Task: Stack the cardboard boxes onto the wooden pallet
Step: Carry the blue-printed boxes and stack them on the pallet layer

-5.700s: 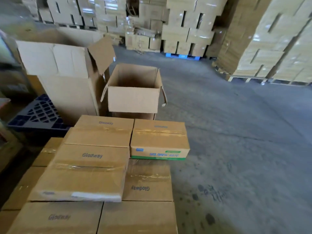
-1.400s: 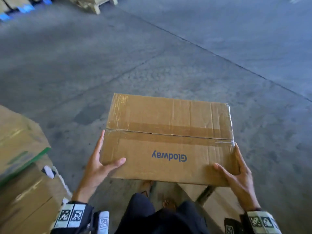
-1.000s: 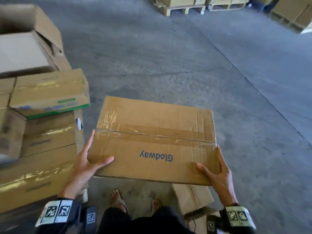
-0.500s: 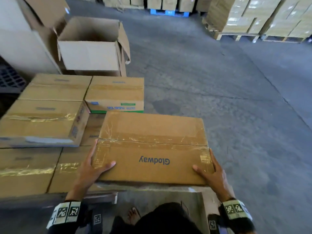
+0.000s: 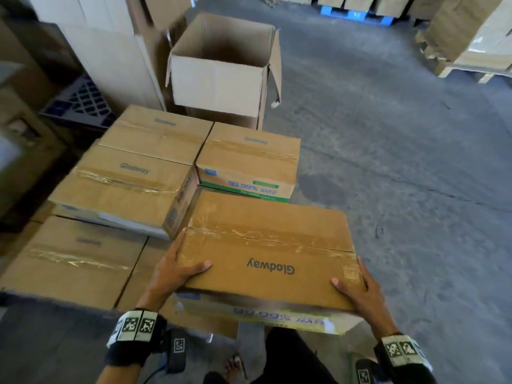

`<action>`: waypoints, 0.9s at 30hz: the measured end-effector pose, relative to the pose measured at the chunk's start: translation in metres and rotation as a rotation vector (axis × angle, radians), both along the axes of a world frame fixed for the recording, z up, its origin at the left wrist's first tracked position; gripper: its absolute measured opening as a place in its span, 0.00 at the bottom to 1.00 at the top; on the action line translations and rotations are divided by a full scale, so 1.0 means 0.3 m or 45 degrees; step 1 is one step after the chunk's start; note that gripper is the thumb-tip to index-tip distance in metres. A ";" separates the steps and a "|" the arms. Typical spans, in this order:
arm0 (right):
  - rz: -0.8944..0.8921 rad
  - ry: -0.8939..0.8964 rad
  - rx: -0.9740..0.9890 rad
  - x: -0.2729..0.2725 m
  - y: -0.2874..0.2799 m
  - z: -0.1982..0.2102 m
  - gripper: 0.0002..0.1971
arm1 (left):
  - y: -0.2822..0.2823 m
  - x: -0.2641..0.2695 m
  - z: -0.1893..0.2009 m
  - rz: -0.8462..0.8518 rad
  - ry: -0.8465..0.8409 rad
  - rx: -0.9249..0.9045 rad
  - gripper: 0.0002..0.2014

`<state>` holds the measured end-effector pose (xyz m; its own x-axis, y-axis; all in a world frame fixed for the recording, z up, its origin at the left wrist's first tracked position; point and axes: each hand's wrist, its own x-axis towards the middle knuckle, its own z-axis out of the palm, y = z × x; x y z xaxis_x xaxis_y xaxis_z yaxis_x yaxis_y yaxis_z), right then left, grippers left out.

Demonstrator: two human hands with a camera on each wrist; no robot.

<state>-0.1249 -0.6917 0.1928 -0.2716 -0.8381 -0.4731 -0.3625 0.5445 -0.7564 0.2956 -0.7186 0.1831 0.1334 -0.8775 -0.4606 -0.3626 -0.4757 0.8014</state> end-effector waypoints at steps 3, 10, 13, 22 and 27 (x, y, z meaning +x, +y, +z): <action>0.066 -0.028 0.040 0.006 -0.159 -0.067 0.49 | -0.133 0.030 -0.031 -0.013 0.019 0.069 0.63; 0.052 -0.011 0.181 0.088 -0.547 -0.173 0.56 | -0.476 0.115 -0.151 -0.017 -0.132 0.179 0.71; 0.073 0.000 0.206 0.126 -0.649 -0.273 0.61 | -0.597 0.161 -0.233 -0.025 -0.143 0.228 0.69; 0.044 0.123 0.356 0.208 -0.737 -0.578 0.61 | -0.797 0.247 -0.421 -0.036 -0.312 0.290 0.56; 0.108 0.166 0.383 0.313 -0.777 -0.571 0.66 | -0.822 0.271 -0.476 -0.019 -0.406 0.217 0.53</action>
<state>-0.0310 -0.9248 0.0214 -0.2817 -0.6885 -0.6683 -0.4993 0.7000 -0.5107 0.3768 -0.9652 0.0403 0.2815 -0.7945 -0.5381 -0.5894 -0.5856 0.5564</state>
